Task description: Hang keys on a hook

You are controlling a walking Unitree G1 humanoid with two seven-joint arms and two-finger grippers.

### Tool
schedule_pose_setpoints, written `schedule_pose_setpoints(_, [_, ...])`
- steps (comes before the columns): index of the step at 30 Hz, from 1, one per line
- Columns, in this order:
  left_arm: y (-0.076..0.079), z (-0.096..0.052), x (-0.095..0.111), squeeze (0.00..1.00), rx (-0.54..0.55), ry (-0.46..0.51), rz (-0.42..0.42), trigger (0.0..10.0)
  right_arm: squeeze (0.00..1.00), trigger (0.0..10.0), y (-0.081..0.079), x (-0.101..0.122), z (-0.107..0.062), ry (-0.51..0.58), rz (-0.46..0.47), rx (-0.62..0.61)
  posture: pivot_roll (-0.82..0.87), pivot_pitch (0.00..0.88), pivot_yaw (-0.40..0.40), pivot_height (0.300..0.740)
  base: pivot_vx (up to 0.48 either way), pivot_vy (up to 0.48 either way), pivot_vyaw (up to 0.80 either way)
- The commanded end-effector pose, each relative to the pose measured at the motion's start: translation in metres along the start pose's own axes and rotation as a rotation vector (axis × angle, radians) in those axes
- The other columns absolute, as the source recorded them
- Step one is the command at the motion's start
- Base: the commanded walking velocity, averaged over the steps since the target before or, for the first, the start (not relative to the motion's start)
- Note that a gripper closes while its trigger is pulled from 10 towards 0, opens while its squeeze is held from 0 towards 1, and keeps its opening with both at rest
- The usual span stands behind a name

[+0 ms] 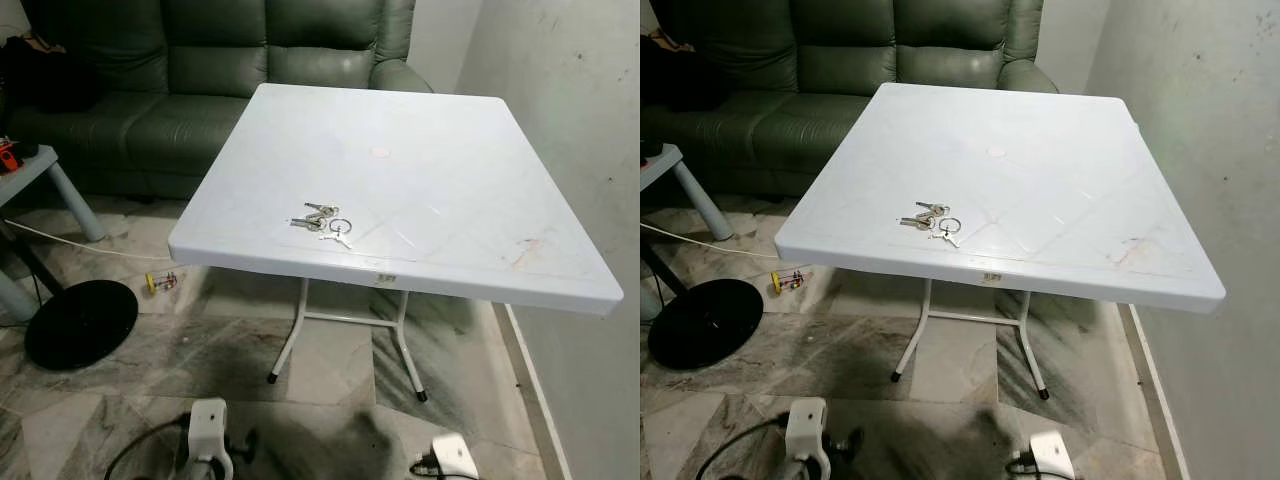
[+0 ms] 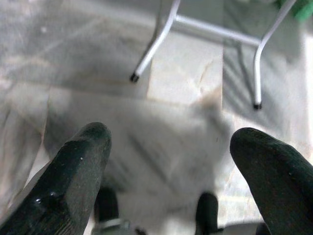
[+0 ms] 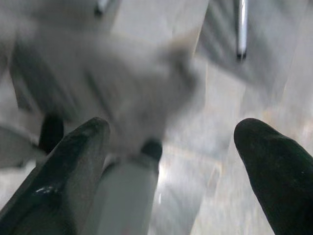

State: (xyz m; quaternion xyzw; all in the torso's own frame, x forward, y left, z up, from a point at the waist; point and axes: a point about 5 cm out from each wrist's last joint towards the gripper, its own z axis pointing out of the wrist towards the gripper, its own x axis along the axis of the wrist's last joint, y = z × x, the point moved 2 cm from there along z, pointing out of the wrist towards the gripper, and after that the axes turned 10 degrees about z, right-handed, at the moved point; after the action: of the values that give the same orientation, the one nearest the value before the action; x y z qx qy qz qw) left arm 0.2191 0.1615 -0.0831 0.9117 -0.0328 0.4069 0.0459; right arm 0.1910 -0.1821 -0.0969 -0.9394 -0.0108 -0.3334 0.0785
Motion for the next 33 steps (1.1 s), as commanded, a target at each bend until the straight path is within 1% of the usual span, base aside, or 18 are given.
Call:
schedule_pose_setpoints(1, [-0.001, 0.004, 0.021, 0.00, -0.009, 0.092, -0.002, 10.0, 0.00, 10.0, -0.004, 0.022, 0.003, 0.091, 0.009, 0.032, 0.02, 0.000, -0.027, 0.732, 0.000, 0.000, 0.00])
schedule_pose_setpoints(2, [-0.001, 0.006, 0.034, 0.00, -0.018, 0.148, -0.002, 10.0, 0.00, 10.0, -0.007, 0.036, 0.005, 0.146, 0.000, 0.055, 0.02, 0.000, -0.027, 0.732, 0.000, 0.000, 0.00])
schedule_pose_setpoints(7, [-0.002, 0.007, 0.050, 0.00, -0.028, 0.216, 0.008, 10.0, 0.00, 10.0, -0.014, 0.052, 0.007, 0.209, -0.006, 0.085, 0.02, 0.000, -0.026, 0.732, 0.000, 0.000, 0.00])
schedule_pose_setpoints(8, [-0.002, 0.007, 0.057, 0.00, -0.033, 0.253, 0.010, 10.0, 0.00, 10.0, -0.017, 0.058, 0.007, 0.237, -0.009, 0.098, 0.02, 0.000, -0.026, 0.732, 0.000, 0.000, 0.00])
schedule_pose_setpoints(9, [-0.001, 0.007, 0.071, 0.00, -0.041, 0.318, 0.010, 10.0, 0.00, 10.0, -0.023, 0.070, 0.008, 0.290, -0.015, 0.122, 0.02, 0.000, -0.026, 0.732, 0.000, 0.000, 0.00])
schedule_pose_setpoints(15, [0.004, 0.004, 0.091, 0.00, -0.071, 0.441, 0.029, 10.0, 0.00, 10.0, -0.035, 0.096, 0.004, 0.425, -0.010, 0.190, 0.03, 0.000, -0.025, 0.732, 0.000, 0.000, 0.00])
schedule_pose_setpoints(16, [0.007, 0.002, 0.097, 0.00, -0.084, 0.486, 0.035, 10.0, 0.00, 10.0, -0.039, 0.106, 0.002, 0.478, 0.003, 0.219, 0.03, 0.000, -0.025, 0.732, 0.000, 0.000, 0.00])
schedule_pose_setpoints(17, [0.007, 0.002, 0.097, 0.00, -0.084, 0.486, 0.035, 10.0, 0.00, 10.0, -0.039, 0.106, 0.002, 0.478, 0.003, 0.219, 0.03, 0.000, -0.025, 0.732, 0.000, 0.000, 0.00])
schedule_pose_setpoints(18, [0.008, 0.000, 0.102, 0.00, -0.090, 0.517, 0.042, 10.0, 0.00, 10.0, -0.040, 0.112, 0.001, 0.509, 0.020, 0.231, 0.03, 0.000, -0.025, 0.732, 0.000, 0.000, 0.00])
schedule_pose_setpoints(19, [0.010, -0.002, 0.108, 0.00, -0.098, 0.557, 0.049, 10.0, 0.00, 10.0, -0.042, 0.123, -0.001, 0.557, 0.066, 0.250, 0.03, 0.000, -0.025, 0.732, 0.000, 0.000, 0.00])
schedule_pose_setpoints(20, [0.011, -0.002, 0.110, 0.00, -0.099, 0.568, 0.051, 10.0, 0.00, 10.0, -0.043, 0.126, -0.002, 0.573, 0.085, 0.257, 0.03, 0.000, -0.025, 0.732, 0.000, 0.000, 0.00])
schedule_pose_setpoints(21, [0.012, -0.004, 0.117, 0.00, -0.103, 0.602, 0.056, 10.0, 0.00, 10.0, -0.044, 0.137, -0.004, 0.614, 0.116, 0.269, 0.03, 0.000, -0.031, 0.732, 0.000, 0.000, 0.00])
schedule_pose_setpoints(22, [0.012, -0.004, 0.117, 0.00, -0.103, 0.602, 0.056, 10.0, 0.00, 10.0, -0.044, 0.137, -0.004, 0.614, 0.116, 0.269, 0.03, 0.000, -0.031, 0.732, 0.000, 0.000, 0.00])
schedule_pose_setpoints(23, [0.015, -0.007, 0.130, 0.00, -0.109, 0.657, 0.061, 10.0, 0.00, 10.0, -0.048, 0.154, -0.008, 0.677, 0.134, 0.291, 0.03, 0.000, -0.031, 0.732, 0.000, 0.000, 0.00])
schedule_pose_setpoints(25, [0.018, -0.009, 0.141, 0.00, -0.119, 0.703, 0.065, 10.0, 0.00, 10.0, -0.051, 0.169, -0.012, 0.729, 0.155, 0.307, 0.03, 0.000, -0.035, 0.732, 0.000, 0.000, 0.00])
schedule_pose_setpoints(28, [0.022, -0.014, 0.158, 0.00, -0.130, 0.767, 0.072, 10.0, 0.00, 10.0, -0.054, 0.189, -0.018, 0.796, 0.169, 0.327, 0.03, 0.000, -0.035, 0.732, 0.000, 0.000, 0.00])
schedule_pose_setpoints(29, [0.022, -0.014, 0.158, 0.00, -0.130, 0.767, 0.072, 10.0, 0.00, 10.0, -0.054, 0.189, -0.018, 0.796, 0.169, 0.327, 0.03, 0.000, -0.035, 0.732, 0.000, 0.000, 0.00])
schedule_pose_setpoints(33, [0.023, -0.021, 0.181, 0.00, -0.128, 0.843, 0.063, 10.0, 0.00, 10.0, -0.057, 0.210, -0.029, 0.876, 0.140, 0.350, 0.04, 0.000, -0.040, 0.732, 0.000, 0.000, 0.00])
